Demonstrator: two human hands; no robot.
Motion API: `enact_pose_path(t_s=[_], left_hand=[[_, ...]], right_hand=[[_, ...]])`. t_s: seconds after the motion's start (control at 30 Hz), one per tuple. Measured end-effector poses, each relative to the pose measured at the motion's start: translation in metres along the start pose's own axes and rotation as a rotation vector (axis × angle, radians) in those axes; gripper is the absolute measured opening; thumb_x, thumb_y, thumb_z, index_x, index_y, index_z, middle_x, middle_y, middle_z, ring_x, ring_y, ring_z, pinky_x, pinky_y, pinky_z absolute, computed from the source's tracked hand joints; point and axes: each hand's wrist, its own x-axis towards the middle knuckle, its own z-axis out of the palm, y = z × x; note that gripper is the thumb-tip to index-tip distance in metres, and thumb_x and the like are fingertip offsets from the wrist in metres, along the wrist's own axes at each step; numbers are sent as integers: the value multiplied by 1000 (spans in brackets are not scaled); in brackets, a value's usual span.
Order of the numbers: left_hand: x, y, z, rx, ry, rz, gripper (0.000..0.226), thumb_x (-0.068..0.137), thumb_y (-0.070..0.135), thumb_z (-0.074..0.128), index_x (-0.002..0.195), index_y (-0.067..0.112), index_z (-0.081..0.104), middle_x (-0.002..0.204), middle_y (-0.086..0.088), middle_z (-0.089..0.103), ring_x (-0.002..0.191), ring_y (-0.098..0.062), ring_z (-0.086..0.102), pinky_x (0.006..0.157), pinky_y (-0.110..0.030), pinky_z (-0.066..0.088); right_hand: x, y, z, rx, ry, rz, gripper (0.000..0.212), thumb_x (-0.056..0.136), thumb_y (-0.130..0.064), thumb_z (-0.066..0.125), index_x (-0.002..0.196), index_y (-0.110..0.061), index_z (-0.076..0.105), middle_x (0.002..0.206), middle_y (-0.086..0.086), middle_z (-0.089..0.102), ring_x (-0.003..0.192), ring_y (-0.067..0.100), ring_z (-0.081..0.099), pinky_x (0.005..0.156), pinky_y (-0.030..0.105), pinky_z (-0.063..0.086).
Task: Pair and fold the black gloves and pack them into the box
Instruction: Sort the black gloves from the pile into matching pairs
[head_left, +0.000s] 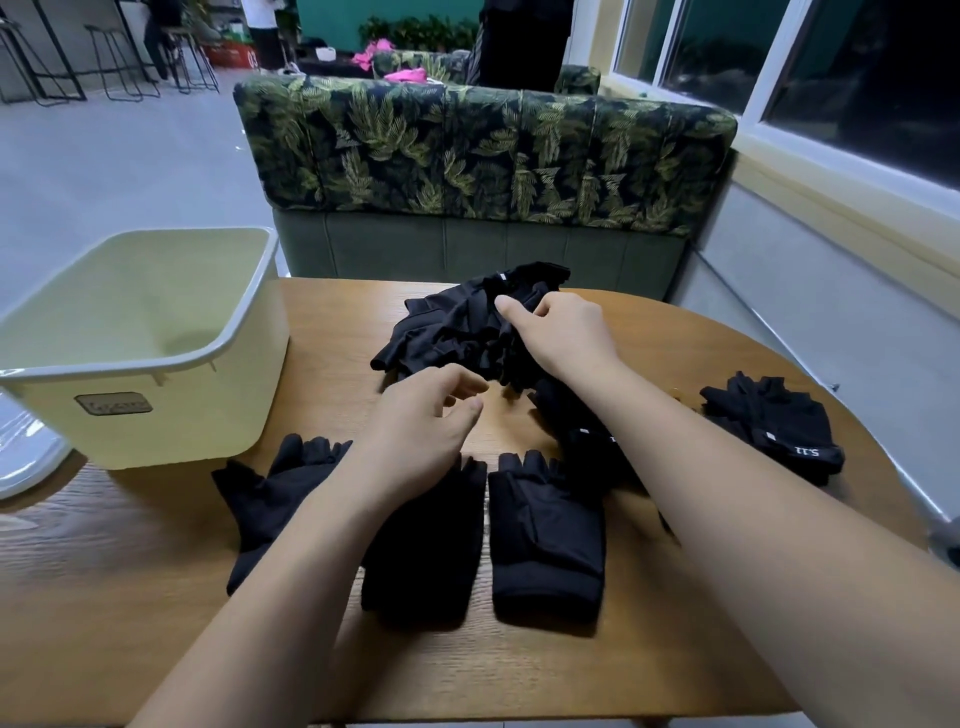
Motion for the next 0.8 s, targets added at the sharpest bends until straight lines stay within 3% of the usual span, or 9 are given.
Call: enact_pose_path(t_s=[0.07, 0.13, 0.3, 0.43, 0.57, 0.67, 0.8], left_hand=[[-2, -2, -4, -8, 28, -4, 21, 106, 26, 59, 121, 29, 73, 116, 17, 71, 109, 1, 62, 86, -3, 39], [-3, -3, -8, -32, 61, -2, 21, 106, 22, 59, 119, 28, 74, 115, 16, 70, 106, 4, 61, 81, 0, 38], [-5, -1, -16, -106, 129, -6, 20, 104, 19, 61, 116, 27, 75, 110, 15, 71, 100, 10, 60, 78, 0, 39], [-8, 3, -20, -189, 167, -19, 21, 103, 18, 62, 113, 30, 75, 103, 15, 73, 97, 3, 64, 79, -7, 42], [-9, 8, -21, -252, 175, -24, 22, 102, 17, 62, 111, 33, 76, 102, 17, 75, 99, 2, 68, 87, -17, 49], [-9, 11, -19, -275, 160, -37, 22, 102, 18, 63, 109, 35, 76, 102, 21, 76, 99, 7, 68, 86, -13, 48], [-11, 15, -14, -338, 121, -67, 16, 103, 25, 65, 111, 36, 74, 106, 21, 77, 102, 7, 68, 86, -14, 48]], right_hand=[[8, -6, 6, -13, -15, 29, 63, 87, -82, 50, 72, -20, 53, 79, 0, 65, 79, 26, 65, 56, 35, 41], [16, -7, 11, 2, -29, 57, 57, 81, -78, 58, 73, -23, 50, 82, 1, 67, 80, 28, 66, 54, 32, 35], [22, -1, 14, 33, -19, 119, 34, 89, -48, 64, 74, -19, 55, 79, 2, 63, 80, 31, 62, 54, 28, 33], [16, 8, 5, 168, 47, 135, 21, 95, -31, 59, 94, -12, 69, 91, 3, 68, 88, 29, 60, 65, 32, 40], [-3, 15, -12, 414, 72, 137, 18, 93, -25, 56, 93, -10, 67, 80, -2, 62, 73, 19, 53, 62, 32, 39], [-32, 18, -33, 717, 18, 135, 13, 85, -22, 58, 79, -11, 60, 72, 3, 58, 71, 22, 53, 65, 35, 41], [-91, 19, -63, 1030, -79, 105, 20, 100, -3, 51, 81, -10, 55, 59, -3, 55, 50, 10, 53, 45, 19, 40]])
